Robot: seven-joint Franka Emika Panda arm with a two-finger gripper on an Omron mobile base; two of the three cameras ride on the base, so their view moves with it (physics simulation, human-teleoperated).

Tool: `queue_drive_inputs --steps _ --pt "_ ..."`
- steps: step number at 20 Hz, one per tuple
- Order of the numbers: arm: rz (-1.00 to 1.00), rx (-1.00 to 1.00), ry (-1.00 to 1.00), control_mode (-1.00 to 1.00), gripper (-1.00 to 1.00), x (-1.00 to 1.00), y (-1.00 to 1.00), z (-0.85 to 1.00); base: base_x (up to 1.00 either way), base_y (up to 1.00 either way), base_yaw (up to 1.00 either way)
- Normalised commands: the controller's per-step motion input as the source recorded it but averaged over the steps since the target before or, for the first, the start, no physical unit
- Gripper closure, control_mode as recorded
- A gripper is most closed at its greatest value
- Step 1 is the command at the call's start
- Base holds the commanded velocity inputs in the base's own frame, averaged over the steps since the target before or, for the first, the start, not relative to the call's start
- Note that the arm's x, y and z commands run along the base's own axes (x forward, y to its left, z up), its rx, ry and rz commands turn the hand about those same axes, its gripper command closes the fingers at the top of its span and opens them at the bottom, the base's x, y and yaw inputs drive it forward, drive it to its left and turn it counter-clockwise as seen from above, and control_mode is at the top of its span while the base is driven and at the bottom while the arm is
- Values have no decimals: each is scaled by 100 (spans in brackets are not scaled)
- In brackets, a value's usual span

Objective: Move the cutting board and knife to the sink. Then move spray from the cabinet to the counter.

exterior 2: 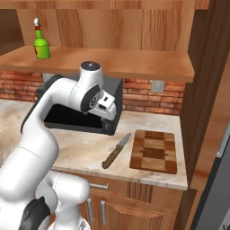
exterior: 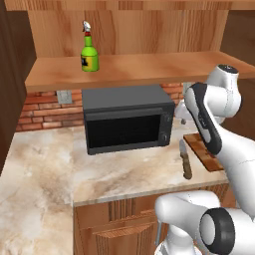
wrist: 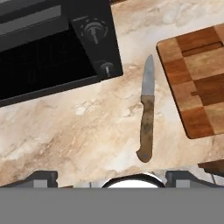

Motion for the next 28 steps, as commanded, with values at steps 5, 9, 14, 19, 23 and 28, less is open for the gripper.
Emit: queue_drive_inputs --steps 5,9,14,19,23,28 --pt "-21 12 4 -100 -100 0 -86 -38 0 0 0" --pt "-4 -2 2 -100 -100 3 -12 -24 0 0 0" --pt "-2 -3 6 -100 -100 8 0 -32 0 0 0" --pt "-1 -1 5 -100 -100 4 0 -46 0 0 0" --pt "-3 0 7 -100 -100 11 0 -51 0 0 0" --pt "-1 0 11 -100 -100 18 0 -47 0 0 0"
